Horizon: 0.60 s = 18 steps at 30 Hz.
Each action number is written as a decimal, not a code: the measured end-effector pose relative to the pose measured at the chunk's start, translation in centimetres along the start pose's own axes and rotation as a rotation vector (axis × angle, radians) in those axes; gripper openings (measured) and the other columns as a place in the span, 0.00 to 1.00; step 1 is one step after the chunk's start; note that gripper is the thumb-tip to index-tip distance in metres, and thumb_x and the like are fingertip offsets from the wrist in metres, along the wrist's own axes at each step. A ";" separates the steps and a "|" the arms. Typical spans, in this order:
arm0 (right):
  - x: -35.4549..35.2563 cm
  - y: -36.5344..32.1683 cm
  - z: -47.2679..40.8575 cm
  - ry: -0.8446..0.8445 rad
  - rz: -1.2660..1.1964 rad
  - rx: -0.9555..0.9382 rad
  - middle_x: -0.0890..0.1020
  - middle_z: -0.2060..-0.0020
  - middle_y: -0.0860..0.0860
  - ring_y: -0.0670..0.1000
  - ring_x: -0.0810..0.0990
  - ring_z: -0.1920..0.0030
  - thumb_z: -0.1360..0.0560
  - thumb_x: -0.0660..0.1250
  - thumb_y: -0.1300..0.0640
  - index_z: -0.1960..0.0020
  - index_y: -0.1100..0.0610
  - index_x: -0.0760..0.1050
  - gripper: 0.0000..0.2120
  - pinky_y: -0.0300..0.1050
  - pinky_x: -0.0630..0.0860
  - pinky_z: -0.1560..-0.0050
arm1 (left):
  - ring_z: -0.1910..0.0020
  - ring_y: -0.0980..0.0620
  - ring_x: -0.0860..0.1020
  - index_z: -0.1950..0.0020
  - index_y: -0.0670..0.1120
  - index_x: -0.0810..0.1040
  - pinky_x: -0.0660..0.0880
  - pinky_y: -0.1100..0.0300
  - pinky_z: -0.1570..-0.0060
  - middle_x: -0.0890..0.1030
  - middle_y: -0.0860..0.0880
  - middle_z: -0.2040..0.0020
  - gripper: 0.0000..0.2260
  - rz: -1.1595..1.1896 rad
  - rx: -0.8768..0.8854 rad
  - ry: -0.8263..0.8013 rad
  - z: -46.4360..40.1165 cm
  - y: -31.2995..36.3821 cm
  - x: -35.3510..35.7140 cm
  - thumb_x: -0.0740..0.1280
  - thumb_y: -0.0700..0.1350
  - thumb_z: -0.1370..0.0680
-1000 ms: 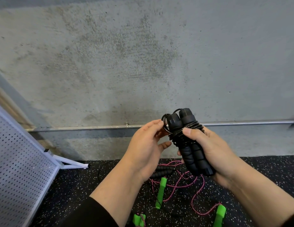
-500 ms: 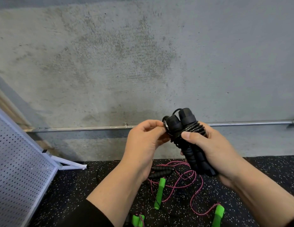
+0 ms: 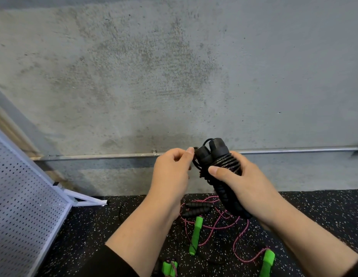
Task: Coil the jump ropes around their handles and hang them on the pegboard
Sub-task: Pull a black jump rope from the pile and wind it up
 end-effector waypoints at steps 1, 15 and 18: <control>0.0 0.0 0.0 0.020 -0.025 0.000 0.86 0.61 0.51 0.46 0.84 0.63 0.30 0.75 0.47 0.48 0.49 0.80 0.13 0.45 0.75 0.58 | 0.63 0.53 0.72 0.56 0.41 0.80 0.70 0.58 0.59 0.76 0.51 0.63 0.15 -0.039 0.042 0.005 0.3 0.3 0.2 0.66 0.51 0.17; -0.2 -0.4 0.7 0.070 -0.318 0.123 0.83 0.63 0.59 0.57 0.81 0.65 0.25 0.71 0.48 0.54 0.54 0.80 0.09 0.47 0.77 0.67 | 0.64 0.53 0.71 0.57 0.49 0.75 0.71 0.50 0.60 0.74 0.51 0.67 0.13 -0.116 0.314 -0.017 1.0 1.0 1.7 0.59 0.47 0.15; 0.1 -0.3 0.9 0.062 -0.353 0.129 0.83 0.63 0.58 0.56 0.81 0.66 0.24 0.71 0.50 0.51 0.56 0.79 0.10 0.48 0.78 0.68 | 0.67 0.52 0.70 0.59 0.45 0.76 0.69 0.50 0.62 0.73 0.50 0.69 0.13 -0.001 0.235 -0.036 0.9 1.3 1.7 0.62 0.45 0.16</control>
Point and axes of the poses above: each hand's wrist, its own z-axis away from the middle knuckle, its own x-axis out of the palm, y = z × x, the point moved 5 cm from there along -z, towards the middle knuckle
